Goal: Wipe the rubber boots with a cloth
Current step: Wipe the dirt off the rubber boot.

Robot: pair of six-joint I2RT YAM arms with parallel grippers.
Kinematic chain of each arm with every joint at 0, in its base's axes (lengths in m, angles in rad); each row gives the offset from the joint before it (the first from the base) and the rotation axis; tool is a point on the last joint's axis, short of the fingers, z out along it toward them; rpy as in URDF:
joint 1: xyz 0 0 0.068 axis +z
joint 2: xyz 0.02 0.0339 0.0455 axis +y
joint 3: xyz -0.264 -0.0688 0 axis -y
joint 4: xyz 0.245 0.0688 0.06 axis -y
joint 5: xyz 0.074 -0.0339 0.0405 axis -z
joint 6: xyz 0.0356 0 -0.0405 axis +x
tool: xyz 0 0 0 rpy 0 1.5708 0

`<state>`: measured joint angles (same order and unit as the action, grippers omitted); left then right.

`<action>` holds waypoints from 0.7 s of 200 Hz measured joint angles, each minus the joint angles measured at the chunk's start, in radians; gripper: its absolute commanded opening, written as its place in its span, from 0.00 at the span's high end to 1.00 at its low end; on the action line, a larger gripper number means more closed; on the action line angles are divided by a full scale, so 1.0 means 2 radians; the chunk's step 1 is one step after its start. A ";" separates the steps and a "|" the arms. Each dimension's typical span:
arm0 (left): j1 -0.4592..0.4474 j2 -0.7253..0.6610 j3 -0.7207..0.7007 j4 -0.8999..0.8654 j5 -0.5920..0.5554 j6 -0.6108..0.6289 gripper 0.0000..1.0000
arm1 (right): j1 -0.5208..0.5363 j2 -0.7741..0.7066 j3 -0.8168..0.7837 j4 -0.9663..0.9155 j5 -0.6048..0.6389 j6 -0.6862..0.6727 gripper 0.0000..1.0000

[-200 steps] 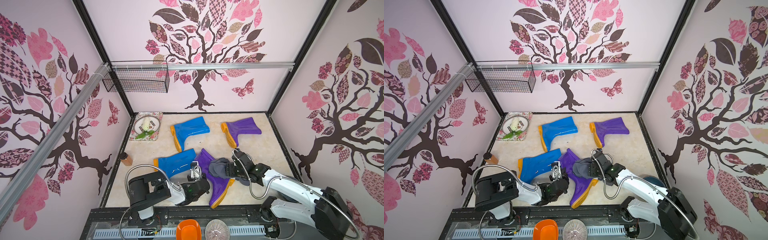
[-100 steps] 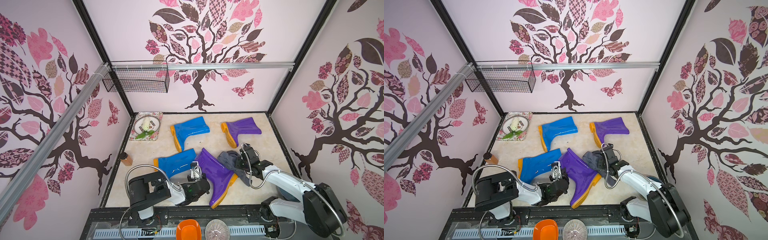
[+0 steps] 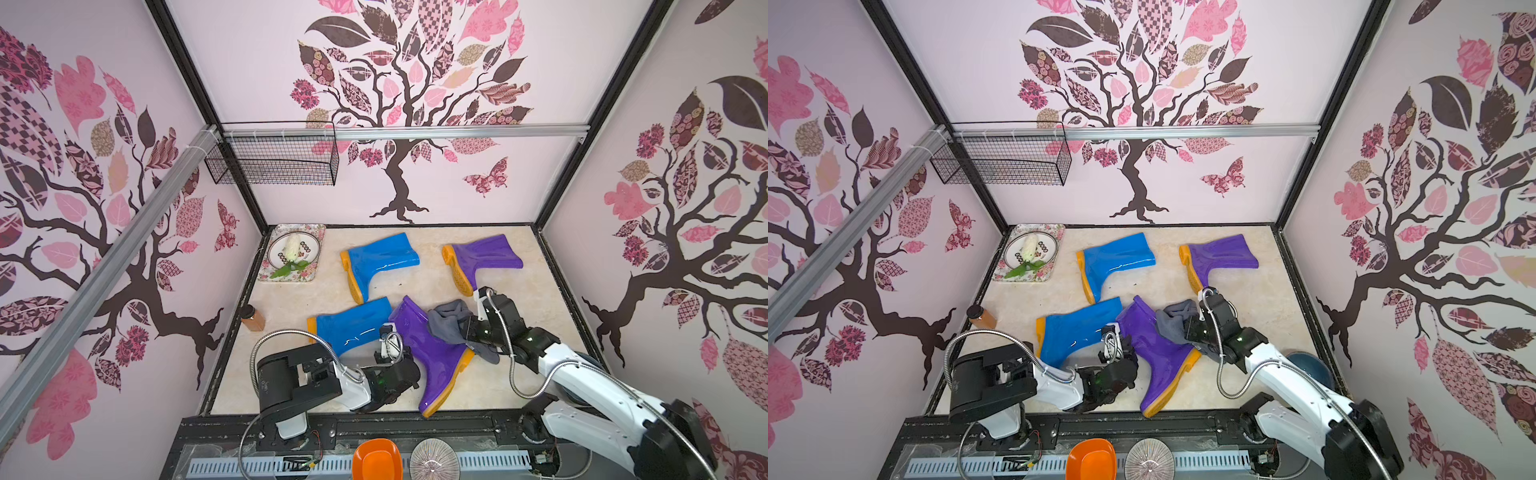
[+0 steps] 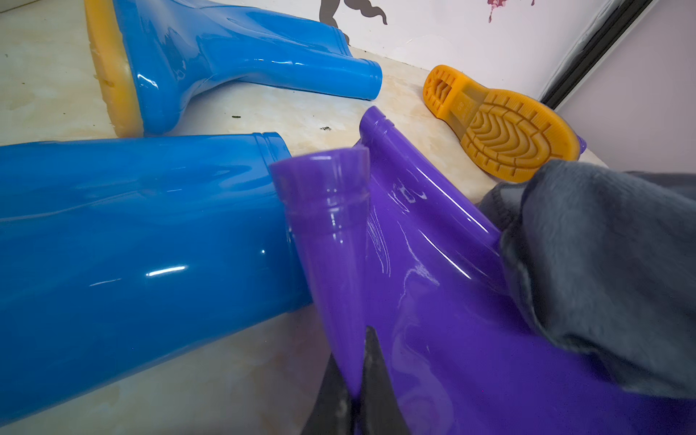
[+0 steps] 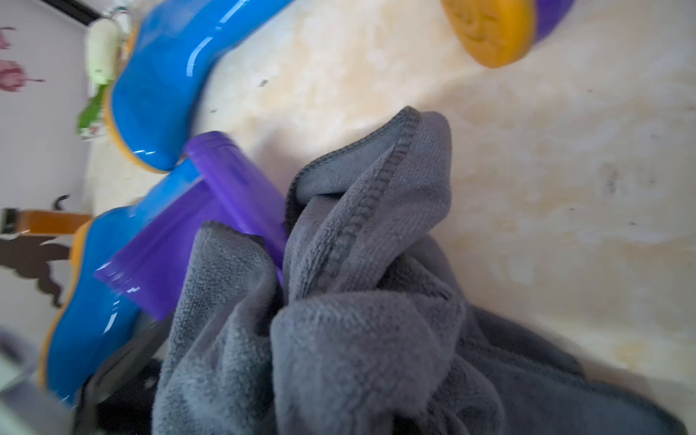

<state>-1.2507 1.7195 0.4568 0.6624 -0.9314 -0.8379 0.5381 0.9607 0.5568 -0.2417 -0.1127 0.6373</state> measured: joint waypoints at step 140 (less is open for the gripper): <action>-0.005 -0.026 0.007 -0.019 -0.006 -0.025 1.00 | 0.134 -0.023 -0.017 -0.040 -0.032 -0.014 1.00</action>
<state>-1.2613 1.6669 0.4709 0.6235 -0.9443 -0.8871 0.8059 0.9138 0.5232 -0.3218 -0.1776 0.6102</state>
